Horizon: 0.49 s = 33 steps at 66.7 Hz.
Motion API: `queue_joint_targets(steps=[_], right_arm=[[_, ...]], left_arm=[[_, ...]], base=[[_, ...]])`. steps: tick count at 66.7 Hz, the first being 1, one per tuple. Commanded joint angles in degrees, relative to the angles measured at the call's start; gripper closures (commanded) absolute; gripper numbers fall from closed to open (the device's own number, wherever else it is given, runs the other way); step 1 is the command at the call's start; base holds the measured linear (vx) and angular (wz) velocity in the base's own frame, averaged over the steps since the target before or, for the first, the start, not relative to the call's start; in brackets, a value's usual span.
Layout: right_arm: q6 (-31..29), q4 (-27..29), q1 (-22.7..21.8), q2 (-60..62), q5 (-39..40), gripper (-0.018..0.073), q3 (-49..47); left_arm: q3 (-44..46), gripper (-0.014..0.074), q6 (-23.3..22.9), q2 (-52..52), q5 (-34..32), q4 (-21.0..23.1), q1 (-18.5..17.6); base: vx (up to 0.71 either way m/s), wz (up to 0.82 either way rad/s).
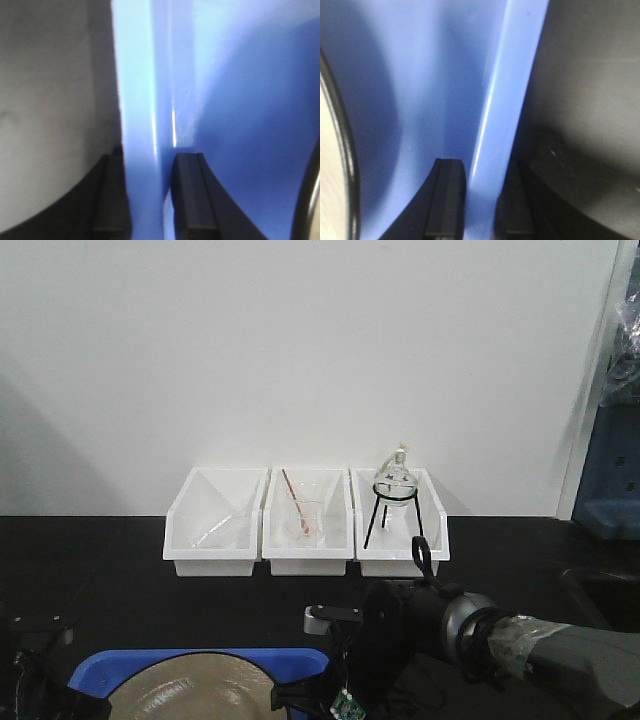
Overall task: Place disk in tray to left cabinet
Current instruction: 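Grasp the tray's opposite rim with the right gripper and lift with both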
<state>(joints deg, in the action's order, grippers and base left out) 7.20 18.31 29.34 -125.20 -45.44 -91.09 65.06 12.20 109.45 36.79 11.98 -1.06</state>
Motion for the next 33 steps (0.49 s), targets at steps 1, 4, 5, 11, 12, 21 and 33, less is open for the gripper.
queue_joint_targets(steps=[1,4,5,11,12,21,33], right_arm=[[-0.65,6.82,1.04,3.15,1.28,0.0574,-1.66],[-0.65,7.93,0.64,3.15,1.09,0.0573,-1.66],[-0.65,8.39,0.48,3.15,1.01,0.0572,-1.66],[-0.65,11.07,-0.49,3.69,0.35,0.0571,-1.66],[-0.65,11.27,-0.77,3.77,0.25,0.0571,-1.66],[-0.86,13.38,-2.51,5.71,-0.66,0.0569,-1.66],[-0.91,13.38,-4.57,8.77,-2.97,0.0568,-1.66]], left_arm=[[0.20,0.0547,4.84,-0.45,4.70,13.21,-2.25],[0.20,0.0596,6.21,-0.51,5.87,15.24,-2.25],[0.20,0.0605,6.76,-0.58,6.36,16.01,-2.25],[0.20,0.0605,8.86,-0.71,9.10,20.13,-2.25],[0.20,0.0605,9.26,-0.80,9.53,20.82,-2.25],[0.20,0.0603,9.73,-1.74,11.57,25.52,-2.25],[0.27,0.0599,9.47,-4.95,13.89,32.35,-2.15]], base=[[0.00,0.00],[0.00,0.00],[0.00,0.00],[0.00,0.00],[0.00,0.00],[0.00,0.00],[0.00,0.00]])
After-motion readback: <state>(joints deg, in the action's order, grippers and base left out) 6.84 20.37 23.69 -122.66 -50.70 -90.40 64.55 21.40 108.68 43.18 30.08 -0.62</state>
